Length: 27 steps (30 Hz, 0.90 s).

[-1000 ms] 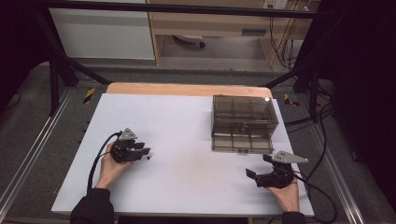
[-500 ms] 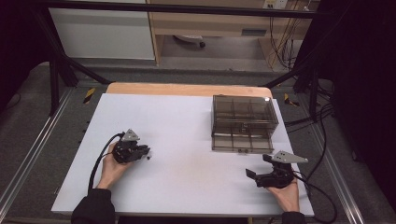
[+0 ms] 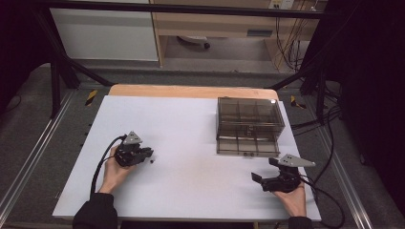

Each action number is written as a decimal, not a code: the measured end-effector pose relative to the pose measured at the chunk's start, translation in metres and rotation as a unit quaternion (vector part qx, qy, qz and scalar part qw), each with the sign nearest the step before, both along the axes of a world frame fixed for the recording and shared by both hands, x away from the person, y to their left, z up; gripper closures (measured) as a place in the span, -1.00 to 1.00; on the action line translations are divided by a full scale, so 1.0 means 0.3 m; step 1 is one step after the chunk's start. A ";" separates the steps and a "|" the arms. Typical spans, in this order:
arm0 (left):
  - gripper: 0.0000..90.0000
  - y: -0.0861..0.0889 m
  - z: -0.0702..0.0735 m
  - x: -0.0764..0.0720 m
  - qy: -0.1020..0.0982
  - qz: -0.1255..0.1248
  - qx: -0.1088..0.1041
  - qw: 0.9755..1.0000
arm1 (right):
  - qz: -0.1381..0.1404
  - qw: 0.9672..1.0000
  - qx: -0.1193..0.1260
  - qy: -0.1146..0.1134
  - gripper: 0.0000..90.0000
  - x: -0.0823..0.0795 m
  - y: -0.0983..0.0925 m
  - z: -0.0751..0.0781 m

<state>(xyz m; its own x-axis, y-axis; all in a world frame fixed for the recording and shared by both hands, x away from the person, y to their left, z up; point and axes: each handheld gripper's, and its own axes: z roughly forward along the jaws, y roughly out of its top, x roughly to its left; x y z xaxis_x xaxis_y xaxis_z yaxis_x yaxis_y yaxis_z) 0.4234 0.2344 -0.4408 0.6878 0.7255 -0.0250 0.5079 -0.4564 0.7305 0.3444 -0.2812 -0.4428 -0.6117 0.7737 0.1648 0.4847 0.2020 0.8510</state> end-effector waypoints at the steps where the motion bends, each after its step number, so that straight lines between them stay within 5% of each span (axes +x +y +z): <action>1: 0.79 -0.002 0.004 -0.003 -0.002 0.000 0.000 1.000 | 0.000 1.000 0.000 0.001 -0.99 0.000 0.000 0.000; 27: 0.79 -0.089 0.090 -0.053 -0.008 -0.001 -0.017 1.000 | 0.001 1.000 -0.002 0.002 -0.99 0.000 0.001 -0.001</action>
